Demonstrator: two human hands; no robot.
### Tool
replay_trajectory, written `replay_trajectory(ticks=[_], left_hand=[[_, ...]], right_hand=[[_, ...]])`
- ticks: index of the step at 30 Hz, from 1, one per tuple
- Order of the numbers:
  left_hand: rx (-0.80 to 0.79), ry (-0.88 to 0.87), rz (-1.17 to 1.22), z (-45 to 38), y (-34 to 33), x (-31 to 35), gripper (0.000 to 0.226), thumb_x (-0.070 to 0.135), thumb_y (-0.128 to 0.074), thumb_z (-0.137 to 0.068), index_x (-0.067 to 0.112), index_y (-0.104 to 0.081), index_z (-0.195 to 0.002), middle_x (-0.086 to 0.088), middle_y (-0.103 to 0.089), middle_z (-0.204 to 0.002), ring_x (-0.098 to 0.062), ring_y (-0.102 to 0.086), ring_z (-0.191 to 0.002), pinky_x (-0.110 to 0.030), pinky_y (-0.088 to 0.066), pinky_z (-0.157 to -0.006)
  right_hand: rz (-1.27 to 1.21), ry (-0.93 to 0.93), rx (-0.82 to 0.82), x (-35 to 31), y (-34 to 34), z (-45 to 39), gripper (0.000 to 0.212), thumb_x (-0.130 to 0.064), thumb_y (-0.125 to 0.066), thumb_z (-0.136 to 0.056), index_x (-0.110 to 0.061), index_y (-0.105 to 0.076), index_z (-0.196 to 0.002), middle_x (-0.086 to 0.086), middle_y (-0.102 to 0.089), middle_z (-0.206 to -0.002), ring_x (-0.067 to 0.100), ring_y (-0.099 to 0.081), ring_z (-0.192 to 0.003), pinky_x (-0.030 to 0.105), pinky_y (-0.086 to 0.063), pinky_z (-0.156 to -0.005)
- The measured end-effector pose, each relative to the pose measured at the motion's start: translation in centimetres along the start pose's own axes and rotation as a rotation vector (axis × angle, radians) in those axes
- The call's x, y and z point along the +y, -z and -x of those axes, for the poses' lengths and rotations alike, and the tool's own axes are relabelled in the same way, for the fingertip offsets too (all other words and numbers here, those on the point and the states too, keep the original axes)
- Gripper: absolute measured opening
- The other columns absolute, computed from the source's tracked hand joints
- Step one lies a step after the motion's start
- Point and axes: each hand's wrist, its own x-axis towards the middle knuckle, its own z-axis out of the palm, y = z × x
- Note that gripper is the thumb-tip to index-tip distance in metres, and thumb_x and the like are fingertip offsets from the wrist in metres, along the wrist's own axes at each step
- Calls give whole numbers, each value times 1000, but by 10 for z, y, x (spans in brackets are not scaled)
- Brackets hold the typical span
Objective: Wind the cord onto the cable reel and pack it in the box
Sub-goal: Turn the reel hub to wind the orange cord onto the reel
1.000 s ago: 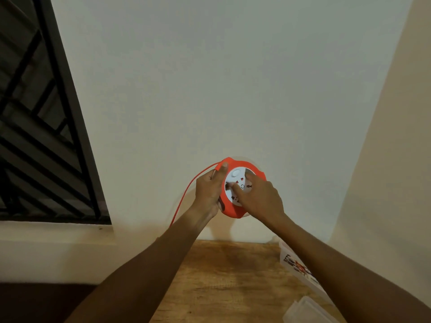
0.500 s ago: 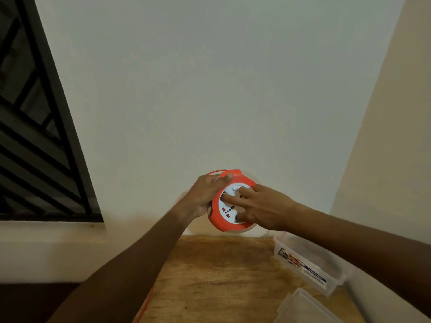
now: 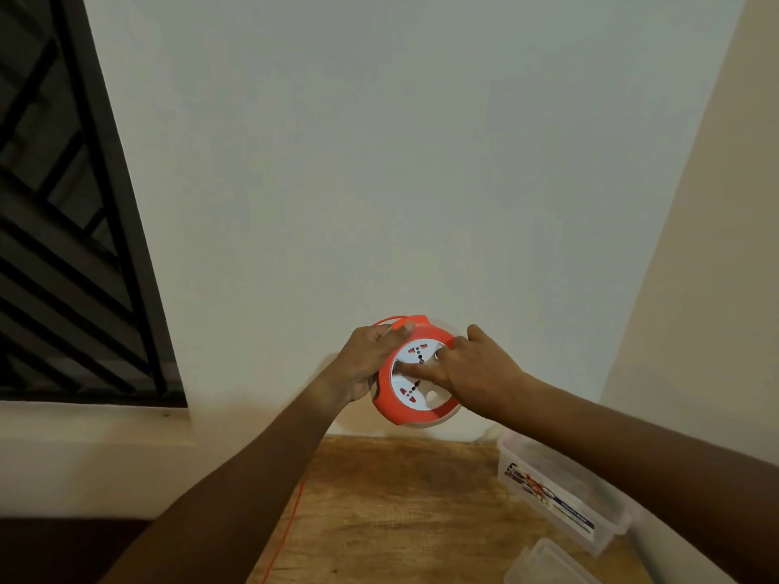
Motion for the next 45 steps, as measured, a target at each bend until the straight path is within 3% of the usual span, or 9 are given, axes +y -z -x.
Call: replay_trajectory(ticks=[6, 13, 16, 21, 24, 27, 33, 39, 45], left_hand=[[154, -25, 83, -5, -5, 4, 31, 52, -74, -86, 26, -78, -103, 1, -83, -91, -25, -80, -81, -33, -64, -61], [249, -18, 224, -6, -19, -2, 19, 42, -73, -92, 24, -78, -90, 4, -82, -79, -16, -79, -69, -27, -59, -50], [282, -45, 187, -8, -24, -5, 23, 46, -72, -92, 24, -78, -97, 5, -83, -85, -19, -80, -76, -27, -61, -54], [227, 13, 144, -12, -12, -10, 26, 49, -71, -91, 25, -76, -102, 2, -83, -90, -23, -81, -80, -35, -65, -62], [194, 35, 137, -12, -4, -12, 29, 50, -72, -90, 24, -77, -103, 0, -83, -94, -25, -81, -82, -39, -66, -66], [143, 49, 109, -12, 5, -10, 35, 51, -74, -88, 20, -78, -105, -3, -83, -96, -27, -81, -83, -38, -65, -66], [-43, 34, -7, -8, 9, -7, 49, 62, -75, -74, 25, -77, -107, -4, -82, -102, -29, -80, -90, -39, -65, -69], [-110, 21, -84, -8, 10, -7, 72, 76, -81, -56, 26, -74, -109, -1, -83, -99, -26, -81, -87, -33, -64, -65], [-128, 24, -159, -11, 10, -2, 56, 72, -78, -67, 30, -76, -104, 1, -82, -97, -26, -80, -87, -34, -66, -72]], right_hand=[[-351, -288, 58, -13, -18, -7, 90, -40, -67, -88, -37, -5, -154, 7, -49, -146, 29, -61, -114, 42, -49, -97], [-1497, -838, 313, -39, -32, -23, 80, -37, -79, -78, -32, -39, -147, 0, -52, -144, 20, -56, -119, 32, -51, -89], [-1767, -970, 359, -49, -33, -29, 75, -30, -77, -84, -28, -39, -148, 1, -51, -145, 16, -54, -113, 29, -53, -85], [-1237, -729, 146, -56, -33, -25, 93, -42, -70, -84, -17, -16, -155, 0, -58, -137, 18, -64, -110, 27, -53, -80], [-671, -569, 199, -42, -31, -12, 69, -48, -64, -85, -17, -40, -142, 1, -70, -116, 21, -70, -88, 29, -55, -70], [-219, -175, 299, -21, -31, -3, 50, -29, -76, -80, -18, -58, -125, 10, -69, -116, 29, -70, -83, 36, -58, -68], [-84, 335, 222, -6, -23, -4, 59, -20, -90, -68, -22, -65, -122, 15, -52, -137, 34, -63, -105, 48, -61, -75], [-34, 380, 75, 2, -13, -3, 59, -26, -83, -76, -28, -58, -130, 18, -45, -146, 40, -57, -115, 52, -56, -84], [111, 360, 28, -14, -12, -9, 61, -36, -79, -80, -32, -53, -135, 19, -46, -143, 40, -56, -117, 55, -48, -98]])
